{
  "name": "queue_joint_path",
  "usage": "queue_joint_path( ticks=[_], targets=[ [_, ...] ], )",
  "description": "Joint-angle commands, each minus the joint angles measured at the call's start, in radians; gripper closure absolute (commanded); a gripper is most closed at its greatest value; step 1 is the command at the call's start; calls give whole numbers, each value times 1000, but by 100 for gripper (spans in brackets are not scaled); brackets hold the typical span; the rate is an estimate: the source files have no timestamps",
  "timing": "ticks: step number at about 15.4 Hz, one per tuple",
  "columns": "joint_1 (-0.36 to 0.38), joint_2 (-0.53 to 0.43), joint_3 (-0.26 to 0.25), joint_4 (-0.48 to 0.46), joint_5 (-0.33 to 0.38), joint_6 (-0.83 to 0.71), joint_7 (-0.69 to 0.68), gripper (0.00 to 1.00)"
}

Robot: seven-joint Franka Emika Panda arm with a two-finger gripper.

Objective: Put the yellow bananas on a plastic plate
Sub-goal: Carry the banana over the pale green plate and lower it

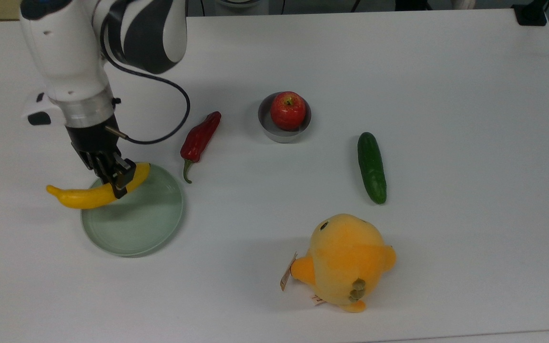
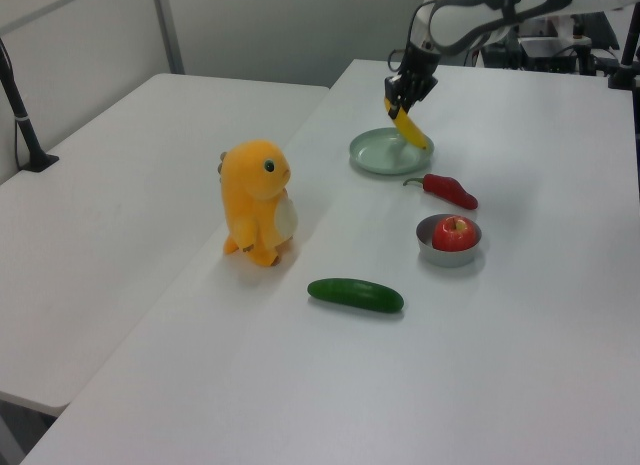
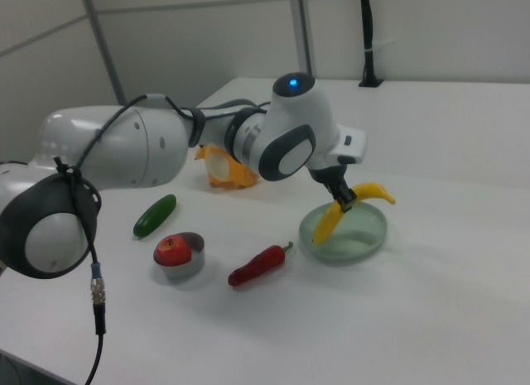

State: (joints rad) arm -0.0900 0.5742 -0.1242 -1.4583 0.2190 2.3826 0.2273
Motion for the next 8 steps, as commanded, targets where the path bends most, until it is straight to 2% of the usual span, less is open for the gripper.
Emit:
queue_joint_path(
  ticks=[1,6,8],
  targets=[
    [0,36,18,24,17,67,26,71],
    [1,56,32,12,16,89,17,67],
    [10,58,32,-5,16,102,17,52]
  ],
)
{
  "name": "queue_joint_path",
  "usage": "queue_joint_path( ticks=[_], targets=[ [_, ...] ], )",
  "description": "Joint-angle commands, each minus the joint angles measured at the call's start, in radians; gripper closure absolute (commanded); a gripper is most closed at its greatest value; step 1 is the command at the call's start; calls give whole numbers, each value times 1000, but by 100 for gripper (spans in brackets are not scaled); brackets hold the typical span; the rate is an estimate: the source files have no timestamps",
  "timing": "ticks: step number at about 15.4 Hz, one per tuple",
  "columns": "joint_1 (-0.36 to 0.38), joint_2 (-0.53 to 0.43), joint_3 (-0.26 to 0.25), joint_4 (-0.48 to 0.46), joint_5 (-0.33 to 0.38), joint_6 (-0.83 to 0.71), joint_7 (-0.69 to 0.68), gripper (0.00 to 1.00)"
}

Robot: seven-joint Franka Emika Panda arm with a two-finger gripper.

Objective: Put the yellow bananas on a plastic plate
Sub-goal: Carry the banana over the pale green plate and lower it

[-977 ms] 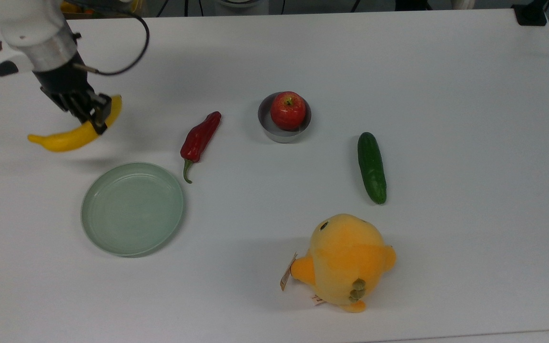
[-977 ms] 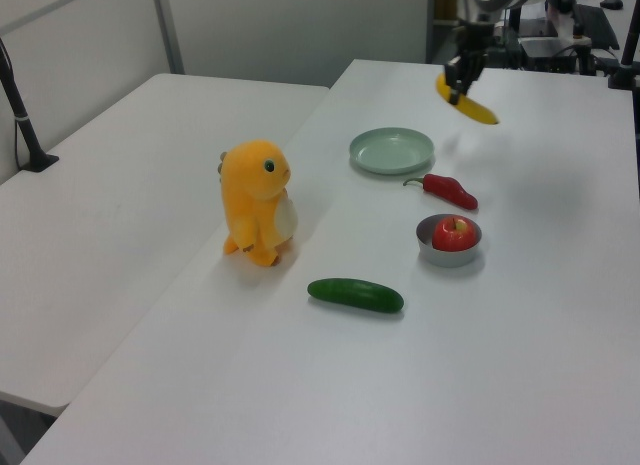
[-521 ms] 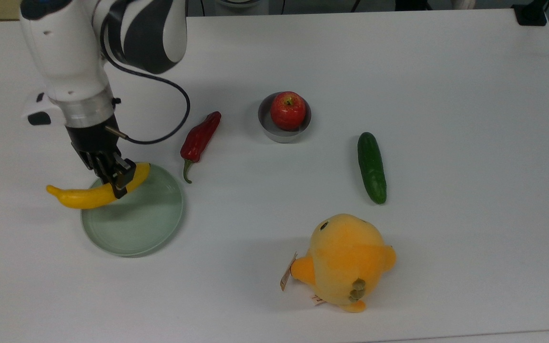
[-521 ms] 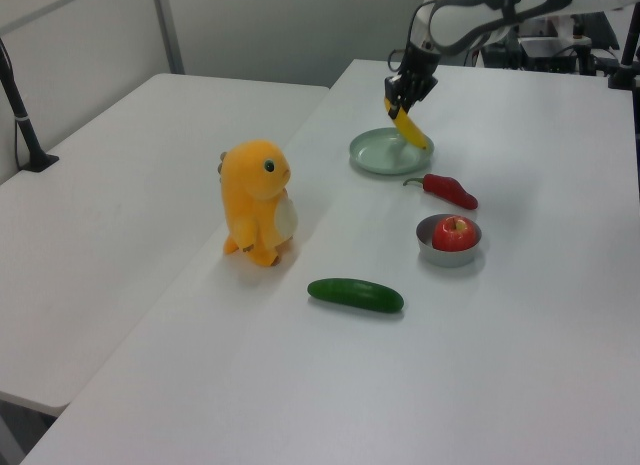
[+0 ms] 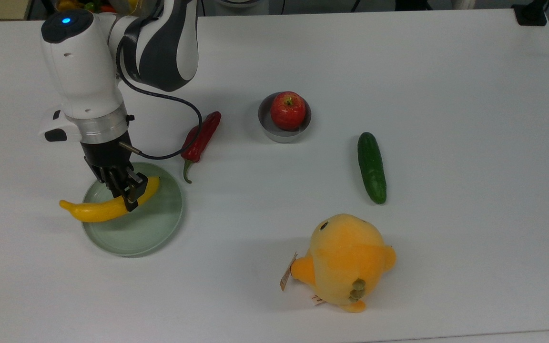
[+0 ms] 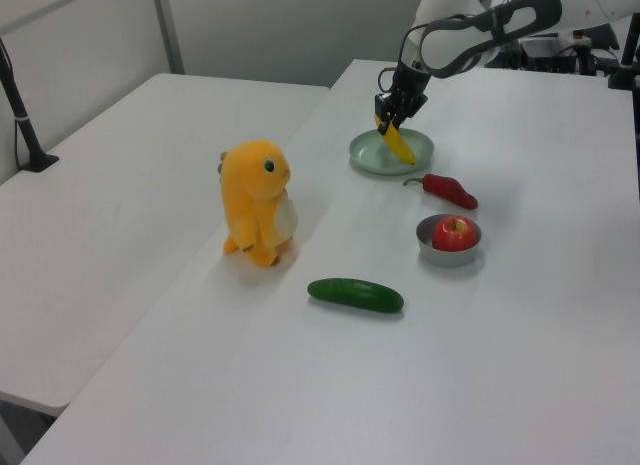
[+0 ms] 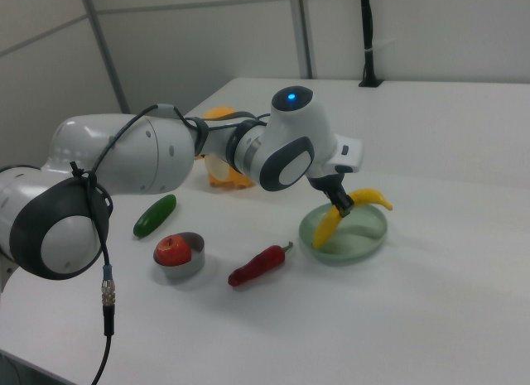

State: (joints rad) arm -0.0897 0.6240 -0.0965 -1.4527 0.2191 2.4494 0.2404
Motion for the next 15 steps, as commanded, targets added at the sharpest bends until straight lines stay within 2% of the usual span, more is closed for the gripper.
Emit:
queue_joint_path(
  ticks=[1,2,3,6,8,11,15],
  targets=[
    [11,7,4,-17,16,43,5,42],
    [11,7,4,-17,16,45,4,29],
    [11,7,4,-17,16,45,4,22],
    [13,-10,4,-21,8,43,0,10],
    [11,-64,4,-47,5,33,0,0],
    [16,-209,6,-107,9,-53,4,0],
    [21,-392,-3,-107,11,-316,10,0]
  ],
)
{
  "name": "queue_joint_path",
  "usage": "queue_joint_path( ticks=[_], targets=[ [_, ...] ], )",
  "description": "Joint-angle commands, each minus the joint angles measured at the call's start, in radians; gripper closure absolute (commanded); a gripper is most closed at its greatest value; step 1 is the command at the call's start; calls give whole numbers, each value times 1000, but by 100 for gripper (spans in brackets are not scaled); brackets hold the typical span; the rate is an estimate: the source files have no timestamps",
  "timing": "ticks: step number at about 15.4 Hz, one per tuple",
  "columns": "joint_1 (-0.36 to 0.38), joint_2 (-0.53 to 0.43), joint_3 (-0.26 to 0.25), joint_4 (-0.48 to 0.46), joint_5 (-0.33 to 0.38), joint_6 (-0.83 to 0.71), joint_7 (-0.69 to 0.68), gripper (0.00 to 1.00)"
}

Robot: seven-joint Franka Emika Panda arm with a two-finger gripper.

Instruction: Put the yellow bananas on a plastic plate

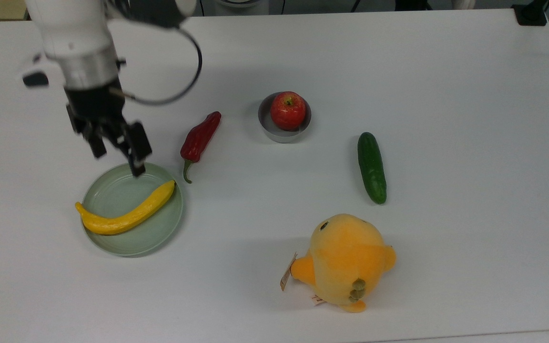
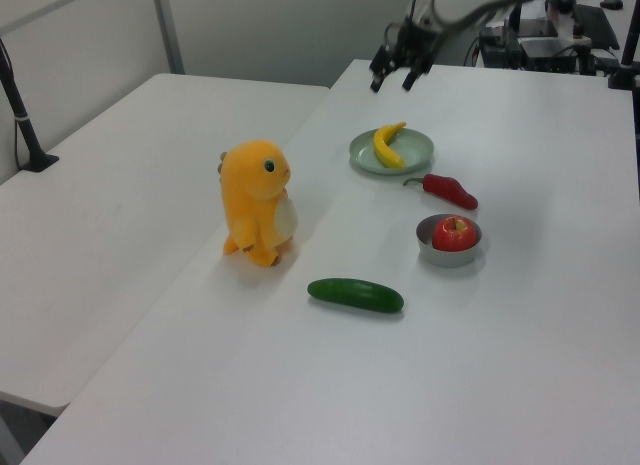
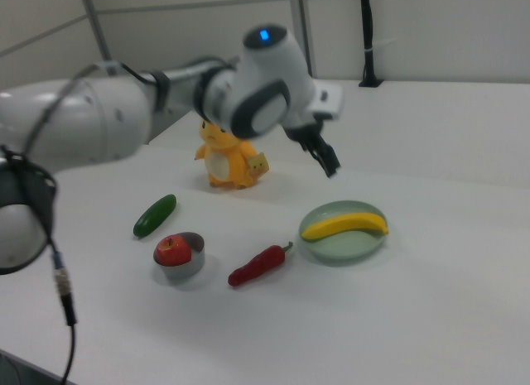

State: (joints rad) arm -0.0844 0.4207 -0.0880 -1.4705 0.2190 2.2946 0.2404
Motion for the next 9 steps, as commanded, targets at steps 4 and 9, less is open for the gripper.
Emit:
queue_joint_path(
  ticks=[4,9],
  targets=[
    [64,-347,-59,-86,3,-401,11,0],
    [198,-447,-121,-89,-38,-619,37,0]
  ],
)
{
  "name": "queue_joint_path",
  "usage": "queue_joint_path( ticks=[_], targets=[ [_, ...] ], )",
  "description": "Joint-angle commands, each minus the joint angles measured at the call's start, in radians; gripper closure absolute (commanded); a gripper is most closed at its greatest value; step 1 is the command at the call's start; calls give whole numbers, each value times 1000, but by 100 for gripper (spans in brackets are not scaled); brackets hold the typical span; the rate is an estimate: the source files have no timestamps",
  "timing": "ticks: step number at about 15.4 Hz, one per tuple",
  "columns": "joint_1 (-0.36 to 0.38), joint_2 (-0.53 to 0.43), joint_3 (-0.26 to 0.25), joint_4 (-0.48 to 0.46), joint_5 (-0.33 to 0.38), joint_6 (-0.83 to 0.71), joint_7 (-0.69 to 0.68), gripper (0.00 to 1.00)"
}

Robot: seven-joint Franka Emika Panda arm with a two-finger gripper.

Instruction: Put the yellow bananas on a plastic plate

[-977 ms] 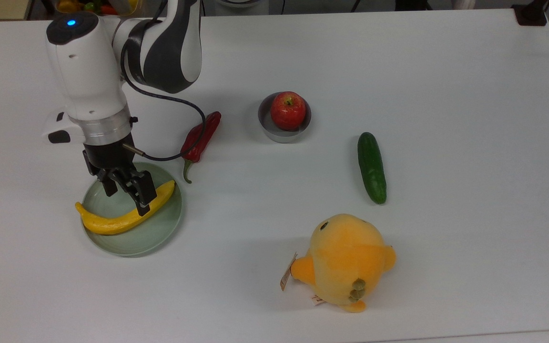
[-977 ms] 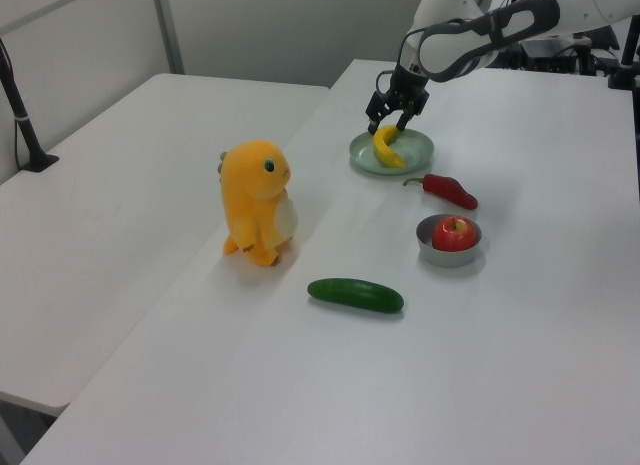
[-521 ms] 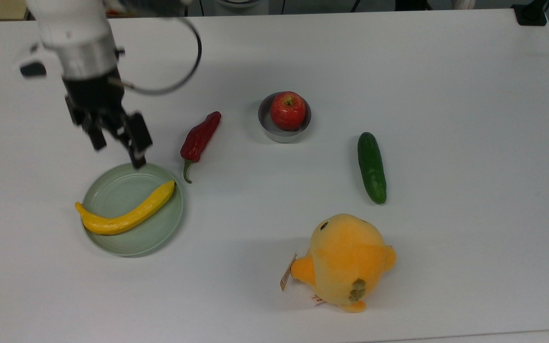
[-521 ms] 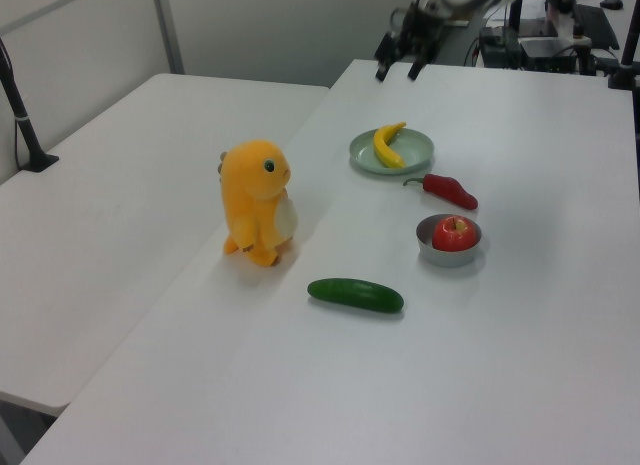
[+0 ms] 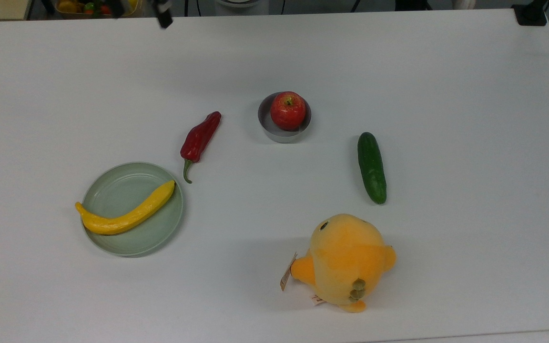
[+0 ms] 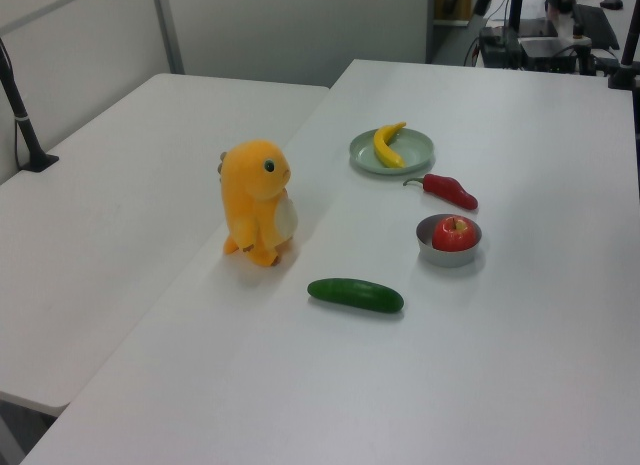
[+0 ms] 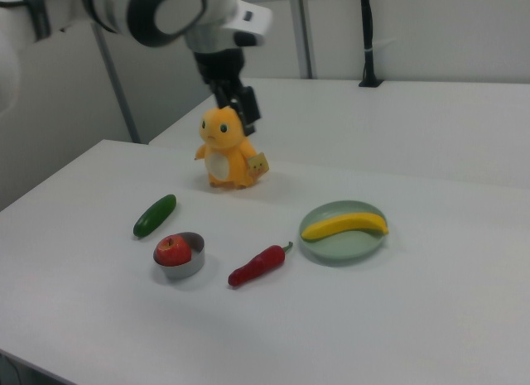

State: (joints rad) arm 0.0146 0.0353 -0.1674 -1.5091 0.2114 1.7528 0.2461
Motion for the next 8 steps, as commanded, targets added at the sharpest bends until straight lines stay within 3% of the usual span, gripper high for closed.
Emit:
queue_joint_path(
  ticks=[1,3,8],
  targets=[
    [126,-64,-41,-51,-33,-116,28,0],
    [174,-75,-38,-53,-47,-151,-1,0],
    [174,-78,2,-80,-53,-141,-149,0]
  ],
)
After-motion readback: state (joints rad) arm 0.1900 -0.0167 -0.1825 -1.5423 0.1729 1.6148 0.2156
